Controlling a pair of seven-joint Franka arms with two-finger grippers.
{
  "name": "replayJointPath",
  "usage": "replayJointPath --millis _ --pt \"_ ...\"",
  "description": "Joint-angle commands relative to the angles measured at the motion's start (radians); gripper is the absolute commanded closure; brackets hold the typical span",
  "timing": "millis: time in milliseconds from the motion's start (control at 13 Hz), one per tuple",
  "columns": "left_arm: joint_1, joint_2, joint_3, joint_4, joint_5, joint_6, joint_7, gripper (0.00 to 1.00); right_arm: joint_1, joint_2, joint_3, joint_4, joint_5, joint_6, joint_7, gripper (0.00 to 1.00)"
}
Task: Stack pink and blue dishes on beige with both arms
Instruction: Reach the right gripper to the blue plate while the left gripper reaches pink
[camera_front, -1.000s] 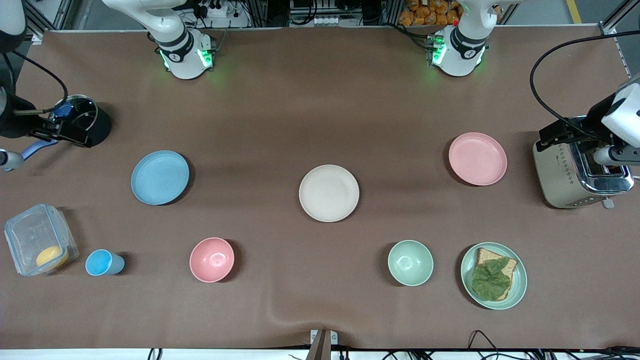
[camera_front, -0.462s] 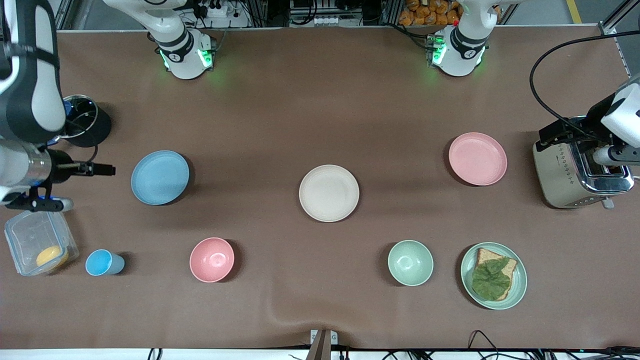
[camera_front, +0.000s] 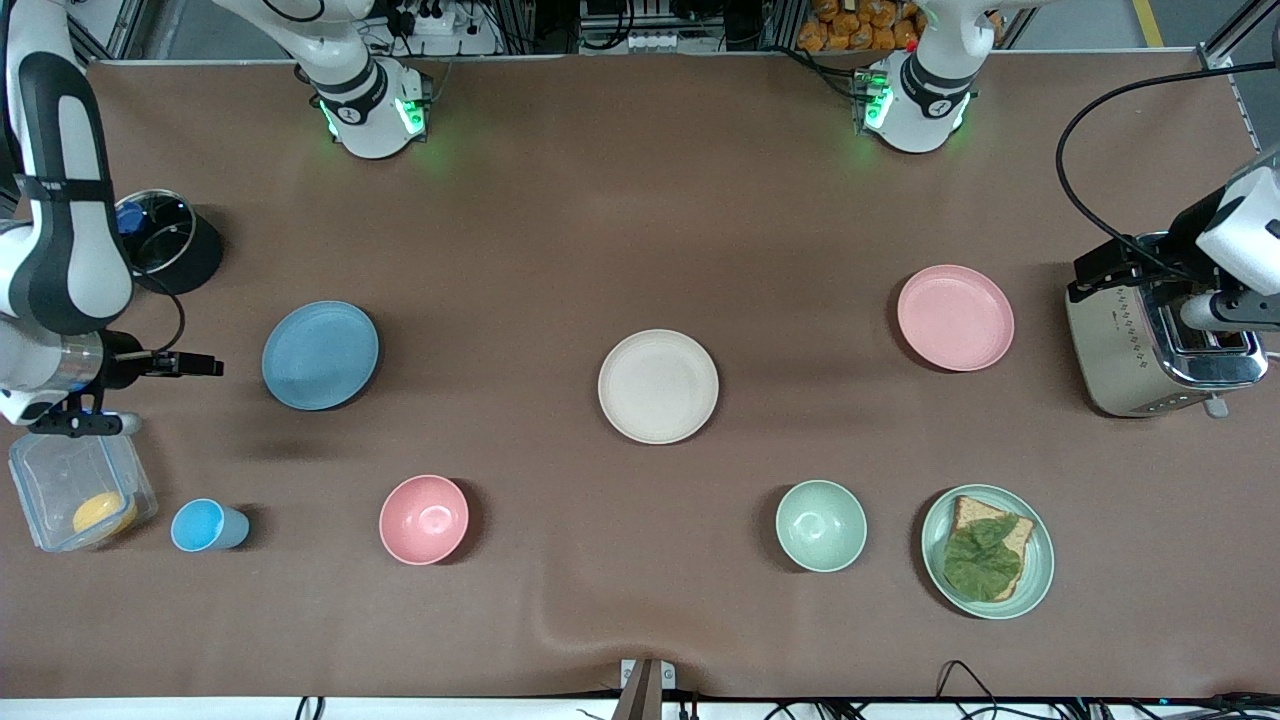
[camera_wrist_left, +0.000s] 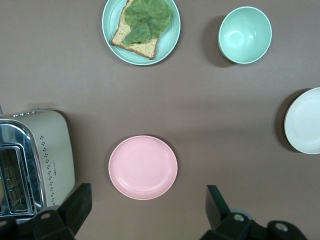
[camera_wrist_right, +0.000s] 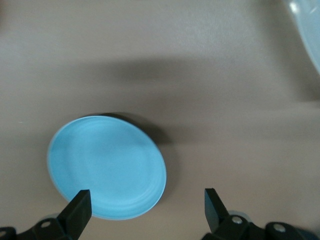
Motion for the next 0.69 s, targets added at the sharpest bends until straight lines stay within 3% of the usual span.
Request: replayJointPath --millis 0,308,615 --pt "0.003 0.004 -0.008 -0.015 0.023 -0.008 -0.004 0.0 -0.029 0.005 0.015 -0.118 0.034 0.114 -0.072 0.0" --pt "-0.032 0.106 -0.01 -0.022 0.026 -0.047 -0.02 0.0 -0.053 0.131 0.015 -0.115 0.151 0.156 -0.214 0.0" --pt "-0.076 0.193 -0.017 -0.096 0.04 0.018 -0.117 0.0 -0.052 0.17 0.016 -0.114 0.156 0.167 -0.219 0.0"
